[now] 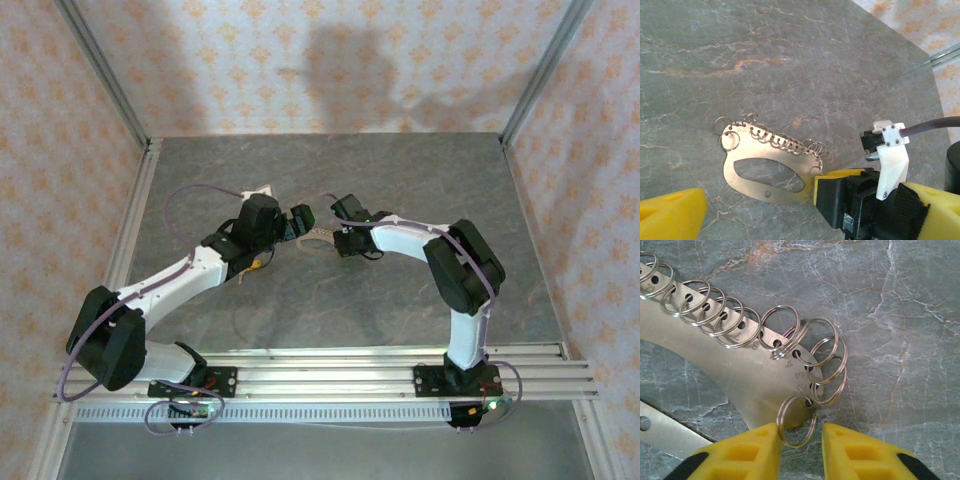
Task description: Put the keys on the keyring
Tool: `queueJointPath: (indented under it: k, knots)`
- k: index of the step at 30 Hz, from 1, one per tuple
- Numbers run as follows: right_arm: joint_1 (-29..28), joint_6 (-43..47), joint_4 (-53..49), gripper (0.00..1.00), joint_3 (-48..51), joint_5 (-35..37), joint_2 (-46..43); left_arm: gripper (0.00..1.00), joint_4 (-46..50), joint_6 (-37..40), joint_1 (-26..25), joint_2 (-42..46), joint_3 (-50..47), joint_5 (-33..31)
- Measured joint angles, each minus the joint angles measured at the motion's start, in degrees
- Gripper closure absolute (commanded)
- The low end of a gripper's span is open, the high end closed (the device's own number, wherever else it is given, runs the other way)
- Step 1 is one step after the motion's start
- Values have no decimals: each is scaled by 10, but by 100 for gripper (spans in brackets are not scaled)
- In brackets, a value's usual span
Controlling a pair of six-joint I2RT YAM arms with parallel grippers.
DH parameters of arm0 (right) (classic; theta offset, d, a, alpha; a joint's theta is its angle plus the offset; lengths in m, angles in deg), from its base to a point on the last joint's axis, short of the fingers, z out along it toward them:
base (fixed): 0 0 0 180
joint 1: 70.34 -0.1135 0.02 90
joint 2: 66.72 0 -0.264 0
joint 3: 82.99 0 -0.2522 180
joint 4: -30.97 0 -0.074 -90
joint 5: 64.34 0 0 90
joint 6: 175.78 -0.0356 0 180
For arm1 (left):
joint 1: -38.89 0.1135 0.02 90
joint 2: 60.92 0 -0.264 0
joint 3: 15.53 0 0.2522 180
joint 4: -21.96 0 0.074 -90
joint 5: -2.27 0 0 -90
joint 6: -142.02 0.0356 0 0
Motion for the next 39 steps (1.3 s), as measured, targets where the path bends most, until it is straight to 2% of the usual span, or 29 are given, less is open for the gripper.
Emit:
queueJointPath:
  k: [27,34,39]
  knots:
    - [0,0,-3,77,-17,7,1,2,0,0,0,0,-4,0]
    - [0,4,-3,85,-17,8,1,2,0,0,0,0,-4,0]
    - [0,5,-3,84,-17,8,1,2,0,-1,0,0,-4,0]
